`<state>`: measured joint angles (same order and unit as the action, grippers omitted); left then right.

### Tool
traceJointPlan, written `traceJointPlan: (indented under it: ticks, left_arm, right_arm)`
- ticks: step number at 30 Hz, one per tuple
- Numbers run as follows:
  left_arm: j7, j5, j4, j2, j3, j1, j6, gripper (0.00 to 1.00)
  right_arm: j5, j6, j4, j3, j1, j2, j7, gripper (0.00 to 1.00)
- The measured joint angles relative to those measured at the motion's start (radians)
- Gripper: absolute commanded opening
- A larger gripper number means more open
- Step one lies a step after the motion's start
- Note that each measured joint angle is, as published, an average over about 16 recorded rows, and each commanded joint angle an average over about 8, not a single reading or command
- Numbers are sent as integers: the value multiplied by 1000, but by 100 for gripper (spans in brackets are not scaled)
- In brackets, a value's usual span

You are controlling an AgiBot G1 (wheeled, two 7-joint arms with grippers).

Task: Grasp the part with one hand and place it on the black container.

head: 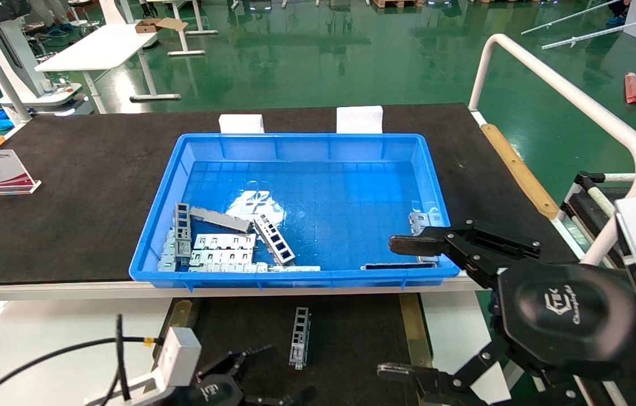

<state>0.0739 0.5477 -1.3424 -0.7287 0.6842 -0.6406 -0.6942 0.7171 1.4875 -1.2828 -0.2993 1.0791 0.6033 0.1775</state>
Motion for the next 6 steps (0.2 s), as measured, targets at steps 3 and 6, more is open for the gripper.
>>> traceJointPlan:
  ticks: [3,6]
  left_arm:
    - [-7,-5,-2,9,-8,0,-14,100]
    - [-15,-10,-2,17,-16,1,-25,100]
  right_arm:
    - [0,0,0,0,0,0,0,100]
    - [0,0,0,0,0,0,0,100]
